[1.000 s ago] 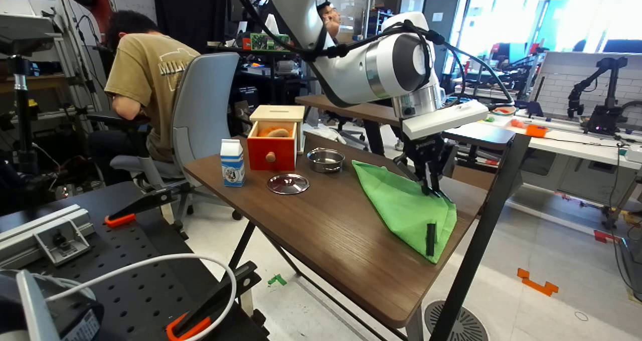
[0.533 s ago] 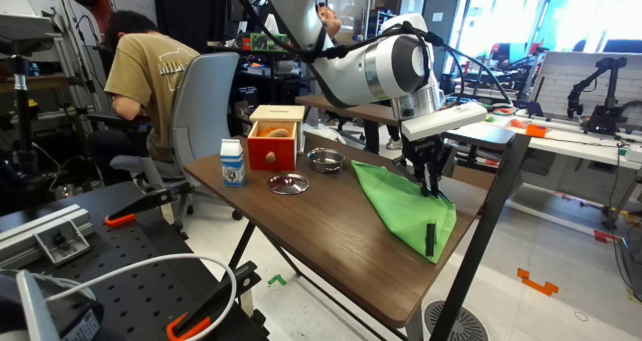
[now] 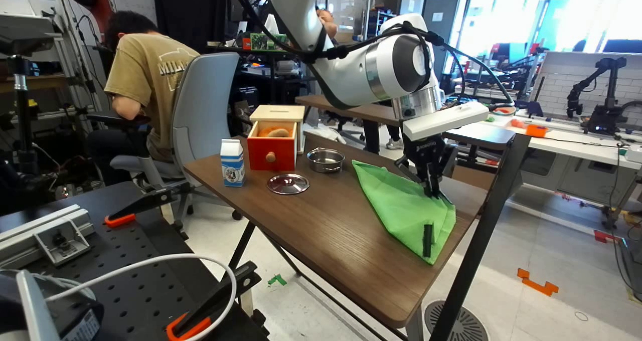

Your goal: Unfold the green object

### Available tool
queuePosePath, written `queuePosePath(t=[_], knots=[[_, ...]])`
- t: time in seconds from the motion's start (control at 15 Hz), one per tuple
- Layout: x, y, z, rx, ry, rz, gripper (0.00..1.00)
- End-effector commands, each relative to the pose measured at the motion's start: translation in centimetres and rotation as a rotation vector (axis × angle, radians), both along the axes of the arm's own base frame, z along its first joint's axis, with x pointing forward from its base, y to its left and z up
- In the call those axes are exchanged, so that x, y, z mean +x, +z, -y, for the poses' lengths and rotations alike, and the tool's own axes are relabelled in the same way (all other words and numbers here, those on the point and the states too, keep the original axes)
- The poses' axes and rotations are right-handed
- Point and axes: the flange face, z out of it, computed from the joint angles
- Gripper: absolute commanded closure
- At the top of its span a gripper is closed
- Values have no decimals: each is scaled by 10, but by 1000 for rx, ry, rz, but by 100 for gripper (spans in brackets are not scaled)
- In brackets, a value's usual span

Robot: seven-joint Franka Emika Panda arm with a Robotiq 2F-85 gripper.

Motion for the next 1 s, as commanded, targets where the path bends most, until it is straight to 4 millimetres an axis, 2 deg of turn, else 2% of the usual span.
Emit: queuePosePath(t=[0.0,0.47,0.93], knots=[[2,-3,-1,-50,6,3,100],[4,6,-3,-53,-3,11,99],[-1,40,-17,-48,33,63,99]])
